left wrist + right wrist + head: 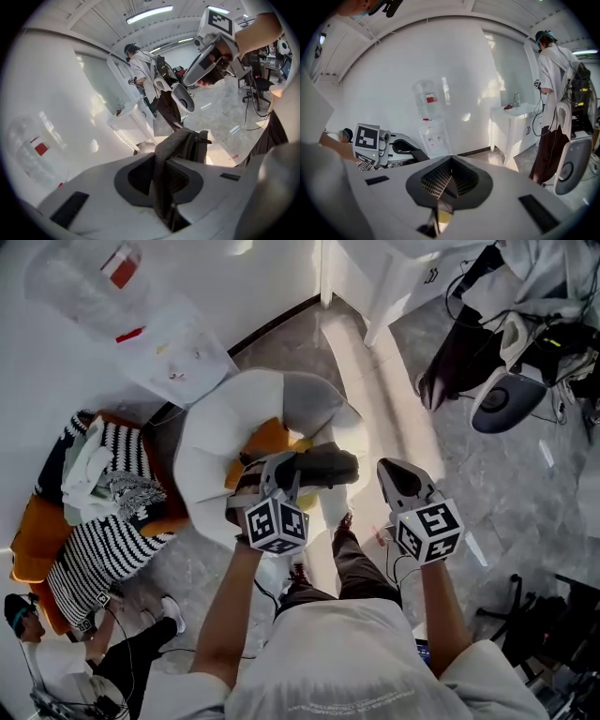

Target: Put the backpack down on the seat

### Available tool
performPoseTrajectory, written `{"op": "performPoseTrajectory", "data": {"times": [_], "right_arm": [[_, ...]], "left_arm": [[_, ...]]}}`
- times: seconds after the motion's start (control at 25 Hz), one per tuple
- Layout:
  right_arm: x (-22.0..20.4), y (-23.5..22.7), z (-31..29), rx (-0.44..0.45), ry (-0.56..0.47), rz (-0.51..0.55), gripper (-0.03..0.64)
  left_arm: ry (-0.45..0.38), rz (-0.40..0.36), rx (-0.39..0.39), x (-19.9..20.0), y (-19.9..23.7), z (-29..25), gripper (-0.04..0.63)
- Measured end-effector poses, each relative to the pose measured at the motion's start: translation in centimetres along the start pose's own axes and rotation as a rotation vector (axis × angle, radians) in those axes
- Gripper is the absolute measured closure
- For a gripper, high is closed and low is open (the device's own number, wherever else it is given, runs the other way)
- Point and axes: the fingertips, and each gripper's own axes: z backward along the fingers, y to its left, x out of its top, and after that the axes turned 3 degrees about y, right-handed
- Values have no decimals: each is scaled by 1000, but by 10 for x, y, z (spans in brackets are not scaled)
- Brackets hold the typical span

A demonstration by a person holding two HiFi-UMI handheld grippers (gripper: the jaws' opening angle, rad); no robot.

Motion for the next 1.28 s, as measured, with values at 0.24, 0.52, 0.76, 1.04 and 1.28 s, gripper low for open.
{"op": "performPoseTrajectory", "data": {"times": [0.24, 0.52, 0.76, 1.04, 1.28], "right_arm": [[-8, -18, -12, 0, 33, -7, 615], [-24, -34, -36, 15, 76, -17, 615], [-35, -46, -55, 38, 107, -9, 615], [-56, -58, -68, 56, 145, -33, 615], [-56, -60, -80, 74, 164, -29, 615]], "left_arm": [[15, 32, -37, -6, -10, -35, 552], [51, 62, -84, -26, -19, -81, 552], [67, 69, -106, -27, -22, -113, 551], [98, 132, -102, -40, -24, -143, 551], [142, 171, -109, -58, -20, -164, 551]]}}
